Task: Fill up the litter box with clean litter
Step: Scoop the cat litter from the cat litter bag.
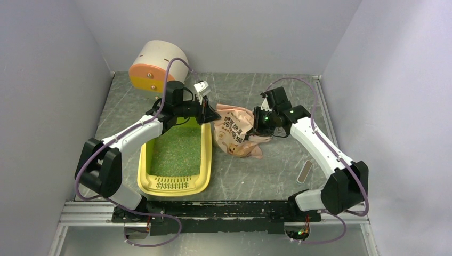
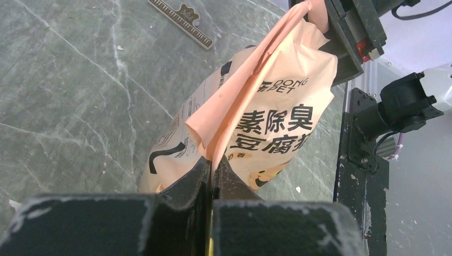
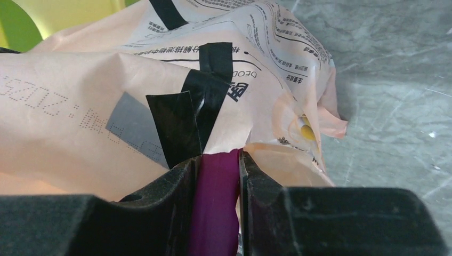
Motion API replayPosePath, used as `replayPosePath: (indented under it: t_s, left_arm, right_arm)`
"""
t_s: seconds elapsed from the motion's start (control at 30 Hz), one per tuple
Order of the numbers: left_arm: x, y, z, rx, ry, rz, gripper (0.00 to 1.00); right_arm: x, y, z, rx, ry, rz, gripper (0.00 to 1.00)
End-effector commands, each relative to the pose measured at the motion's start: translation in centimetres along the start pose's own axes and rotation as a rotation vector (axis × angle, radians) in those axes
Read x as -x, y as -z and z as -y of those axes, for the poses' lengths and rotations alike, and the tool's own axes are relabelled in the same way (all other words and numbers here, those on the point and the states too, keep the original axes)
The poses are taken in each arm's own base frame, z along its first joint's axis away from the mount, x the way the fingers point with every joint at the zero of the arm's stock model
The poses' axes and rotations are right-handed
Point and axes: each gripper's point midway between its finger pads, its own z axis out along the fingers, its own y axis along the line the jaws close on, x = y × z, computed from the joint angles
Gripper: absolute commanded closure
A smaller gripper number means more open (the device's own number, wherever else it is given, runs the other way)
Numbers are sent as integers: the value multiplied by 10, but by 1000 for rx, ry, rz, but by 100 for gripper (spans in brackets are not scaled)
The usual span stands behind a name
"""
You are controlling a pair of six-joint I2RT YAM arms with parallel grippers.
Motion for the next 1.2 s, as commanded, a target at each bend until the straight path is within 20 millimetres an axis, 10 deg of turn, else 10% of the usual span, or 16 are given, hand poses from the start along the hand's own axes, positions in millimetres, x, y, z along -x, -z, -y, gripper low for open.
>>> replayPosePath:
  t_s: [0.0,0.3,0.43,0.63,0.77,0.93,1.17]
  left_arm:
    - [11,-9,6,-24,-4,32,95]
    - [7,-11,9,-45,40,48,95]
    - [11,-14,5,-45,39,40,55]
    - [22,-28,-3,-83,26,44,40]
    - [32,-33,-1,-115,34,67,49]
    - [29,-37,-3,-126,63,59,92]
    - [22,-30,0,-104,44,89,95]
  right_arm:
    - [10,-18,-35,212,-44,58,100]
    - [22,-10,-37,456,-219,193,100]
    - [14,-9,-31,528,-268,169,100]
    - [7,-8,-31,580,-289,151,100]
    - [10,-6,-31,611,-310,167,100]
    - [21,13,-35,694,-334,256,100]
    - [29,42,-25,809,-374,379,100]
